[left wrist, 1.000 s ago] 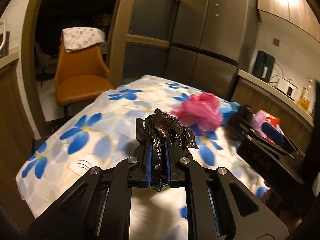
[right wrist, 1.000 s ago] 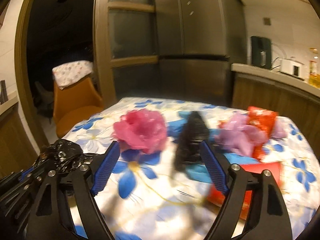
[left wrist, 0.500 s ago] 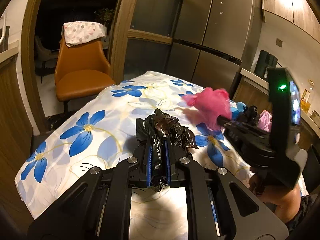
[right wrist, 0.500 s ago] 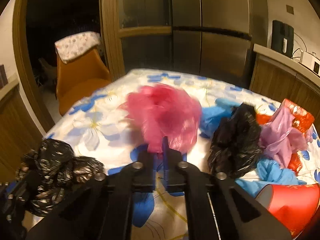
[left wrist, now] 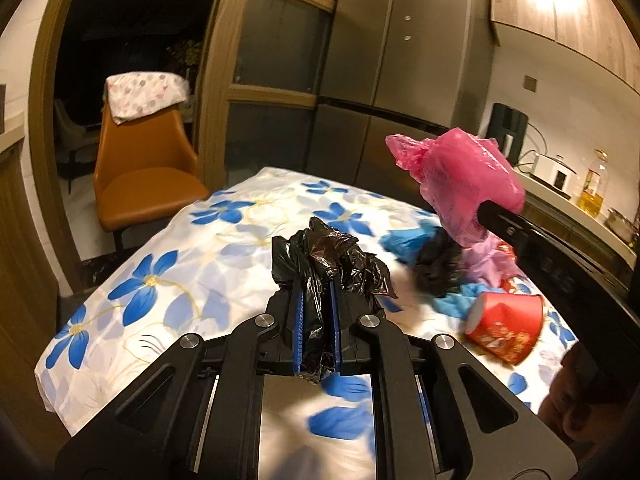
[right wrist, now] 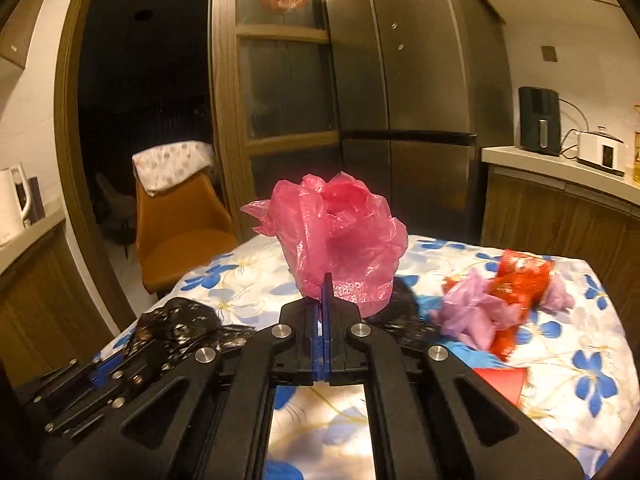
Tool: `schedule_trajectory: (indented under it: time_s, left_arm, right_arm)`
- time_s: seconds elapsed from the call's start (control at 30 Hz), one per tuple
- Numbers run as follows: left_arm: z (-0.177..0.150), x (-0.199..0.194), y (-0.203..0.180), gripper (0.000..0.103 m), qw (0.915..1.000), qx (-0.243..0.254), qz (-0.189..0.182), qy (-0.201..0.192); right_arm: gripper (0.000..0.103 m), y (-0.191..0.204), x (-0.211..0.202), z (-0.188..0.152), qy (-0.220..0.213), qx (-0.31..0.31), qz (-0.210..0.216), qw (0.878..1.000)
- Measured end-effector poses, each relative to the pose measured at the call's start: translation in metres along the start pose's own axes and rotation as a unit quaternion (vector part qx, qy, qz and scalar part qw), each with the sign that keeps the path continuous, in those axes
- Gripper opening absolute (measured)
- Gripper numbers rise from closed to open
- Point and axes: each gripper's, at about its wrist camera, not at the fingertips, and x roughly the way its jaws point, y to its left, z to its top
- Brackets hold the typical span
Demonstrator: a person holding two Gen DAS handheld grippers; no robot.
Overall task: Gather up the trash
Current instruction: 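Carry the black and pink bags over the black bin with both grippers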
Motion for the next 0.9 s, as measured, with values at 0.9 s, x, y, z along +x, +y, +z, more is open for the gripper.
schedule_trajectory:
  time_s: [0.9]
  left_arm:
    - [0.003, -0.028, -0.166, 0.01, 0.9848, 0.099, -0.142, -0.01]
  right_arm:
    - [0.002, -0.14, -0.145, -0.024, -0.064, 0.054, -0.153, 0.985]
